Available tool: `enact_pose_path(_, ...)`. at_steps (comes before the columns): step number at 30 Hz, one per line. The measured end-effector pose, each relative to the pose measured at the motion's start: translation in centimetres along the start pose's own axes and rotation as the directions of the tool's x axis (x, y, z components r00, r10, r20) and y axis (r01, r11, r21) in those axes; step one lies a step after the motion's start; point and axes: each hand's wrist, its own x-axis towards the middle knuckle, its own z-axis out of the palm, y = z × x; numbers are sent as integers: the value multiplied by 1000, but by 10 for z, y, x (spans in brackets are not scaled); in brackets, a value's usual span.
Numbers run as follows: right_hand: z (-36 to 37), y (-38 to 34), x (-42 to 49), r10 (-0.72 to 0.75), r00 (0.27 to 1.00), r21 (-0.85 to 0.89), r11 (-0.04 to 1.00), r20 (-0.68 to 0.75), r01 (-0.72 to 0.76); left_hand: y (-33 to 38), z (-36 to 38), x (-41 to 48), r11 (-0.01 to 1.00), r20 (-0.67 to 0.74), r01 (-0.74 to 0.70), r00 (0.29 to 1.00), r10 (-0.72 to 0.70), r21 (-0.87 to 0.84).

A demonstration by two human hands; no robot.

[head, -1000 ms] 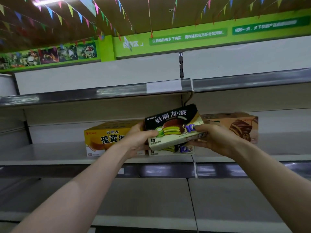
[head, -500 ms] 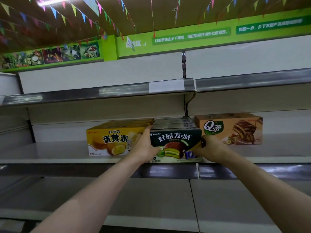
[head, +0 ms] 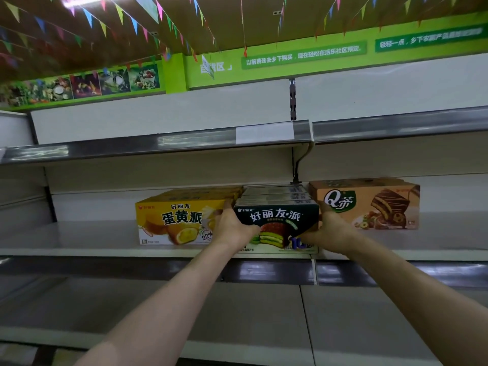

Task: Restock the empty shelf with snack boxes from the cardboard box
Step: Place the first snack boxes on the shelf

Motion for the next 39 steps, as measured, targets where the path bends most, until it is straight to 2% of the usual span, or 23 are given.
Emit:
enact_pose_path(3,1,-1,2,-19,1000,27,999,3,19,1,5,3,999,-36,-2,999,3,35)
enact_pose_path(8,1,2,8,-11,1000,57,998,2,11,5,6,2,997,0,5,1000,-5,-72)
enact_pose_path(15,6,9,18,-18,998,60,998,-55,21,-2,0,1,993,-17,-35,999,33,-112)
enact_pose_path(22,10,12,25,-87,992,-13,996,-90,86,-4,0,-2,988,-60,-143,987,146,50)
enact_pose_path(29,9,24,31,-89,989,-44,995,-114,85,-5,2,-5,980,-59,-192,979,195,56)
enact_pose_path(31,8,23,30,-79,990,-65,995,-116,72,-2,1,-6,965,-42,-210,975,219,155)
enact_pose_path(33,6,16,25,-61,993,-130,990,-98,48,2,0,-9,904,-41,-234,963,266,358)
enact_pose_path(35,4,7,17,-84,992,-292,955,-98,52,7,2,-16,768,-22,-278,935,355,577)
enact_pose_path(37,6,-6,6,-176,978,-540,837,-110,90,9,11,-23,621,64,-340,904,422,706)
enact_pose_path(39,12,-14,-4,-261,964,-701,699,-59,146,8,19,-26,531,135,-370,893,429,762)
